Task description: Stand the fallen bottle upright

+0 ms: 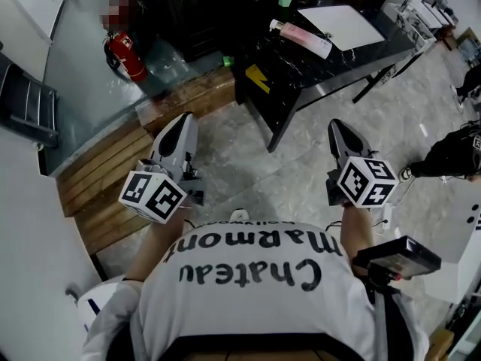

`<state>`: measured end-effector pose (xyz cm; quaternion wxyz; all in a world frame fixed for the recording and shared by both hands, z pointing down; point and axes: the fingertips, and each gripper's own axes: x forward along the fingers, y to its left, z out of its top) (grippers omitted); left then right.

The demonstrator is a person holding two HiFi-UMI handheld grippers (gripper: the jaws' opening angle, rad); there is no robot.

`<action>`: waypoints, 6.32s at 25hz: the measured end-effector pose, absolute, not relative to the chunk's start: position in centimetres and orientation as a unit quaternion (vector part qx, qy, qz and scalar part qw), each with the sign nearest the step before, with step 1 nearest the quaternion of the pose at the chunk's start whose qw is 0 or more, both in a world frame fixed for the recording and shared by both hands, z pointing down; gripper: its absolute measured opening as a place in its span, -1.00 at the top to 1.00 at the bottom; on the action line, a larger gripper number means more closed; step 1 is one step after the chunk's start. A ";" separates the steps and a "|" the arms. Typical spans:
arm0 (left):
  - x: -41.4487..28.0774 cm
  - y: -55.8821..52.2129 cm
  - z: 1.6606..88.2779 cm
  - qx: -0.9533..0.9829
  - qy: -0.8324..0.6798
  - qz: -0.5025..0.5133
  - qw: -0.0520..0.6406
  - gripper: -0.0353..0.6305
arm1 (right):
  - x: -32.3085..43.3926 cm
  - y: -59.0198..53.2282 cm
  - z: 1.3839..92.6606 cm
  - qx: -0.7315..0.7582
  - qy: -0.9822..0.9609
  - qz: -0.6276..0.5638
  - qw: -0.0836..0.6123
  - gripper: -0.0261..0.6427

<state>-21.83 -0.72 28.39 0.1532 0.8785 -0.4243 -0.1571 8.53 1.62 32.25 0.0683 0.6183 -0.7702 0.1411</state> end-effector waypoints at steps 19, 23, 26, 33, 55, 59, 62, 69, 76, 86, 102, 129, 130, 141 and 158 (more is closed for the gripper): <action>-20.1 -7.9 29.1 0.898 -0.371 -0.138 0.190 0.85 | 7.8 -2.6 29.9 0.616 -0.777 0.117 0.044 0.88; -19.6 -9.8 28.6 0.897 -0.372 -0.145 0.188 0.85 | 8.3 -5.8 30.0 0.609 -0.784 0.105 0.059 0.88; -19.1 -11.9 28.1 0.895 -0.379 -0.145 0.184 0.85 | 8.8 -8.8 29.4 0.600 -0.792 0.101 0.051 0.88; -17.2 -17.7 27.0 0.882 -0.405 -0.155 0.183 0.85 | 11.0 -16.8 28.2 0.567 -0.817 0.097 0.041 0.88; -21.2 -26.0 30.2 0.792 -0.557 -0.166 0.185 0.85 | 12.0 -37.9 35.3 0.328 -0.890 0.132 0.289 0.10; -23.3 -25.4 30.7 0.769 -0.589 -0.166 0.188 0.85 | 10.4 -38.6 37.5 0.278 -0.889 0.138 0.336 0.04; -24.1 -25.0 30.9 0.758 -0.602 -0.164 0.190 0.85 | 9.6 -38.9 39.0 0.249 -0.884 0.157 0.363 -0.02; -25.3 -23.8 31.4 0.741 -0.625 -0.153 0.193 0.85 | 10.2 -38.6 43.6 0.211 -0.832 0.140 0.493 -0.07; -25.3 -23.7 31.5 0.738 -0.627 -0.157 0.193 0.85 | 10.1 -39.6 45.1 0.218 -0.816 0.153 0.513 -0.06; -25.6 -24.2 31.2 0.737 -0.623 -0.179 0.190 0.85 | 9.9 -39.2 46.5 0.203 -0.803 0.196 0.525 -0.06; -24.9 -24.2 32.2 0.744 -0.611 -0.177 0.202 0.85 | 9.7 -39.6 46.5 0.211 -0.821 0.155 0.507 -0.06; -25.9 -22.4 30.4 0.737 -0.621 -0.192 0.185 0.85 | 11.3 -42.9 41.0 0.334 -0.861 0.180 0.338 -0.02; -25.8 -22.5 30.4 0.738 -0.620 -0.193 0.185 0.85 | 11.5 -43.1 40.6 0.341 -0.864 0.178 0.324 -0.02; -24.3 -23.5 30.3 0.748 -0.612 -0.180 0.183 0.85 | 13.7 -44.8 36.2 0.420 -0.881 0.139 0.168 -0.02; -21.5 -24.9 30.0 0.771 -0.585 -0.167 0.187 0.85 | 16.8 -43.4 32.5 0.485 -0.869 0.094 0.019 -0.03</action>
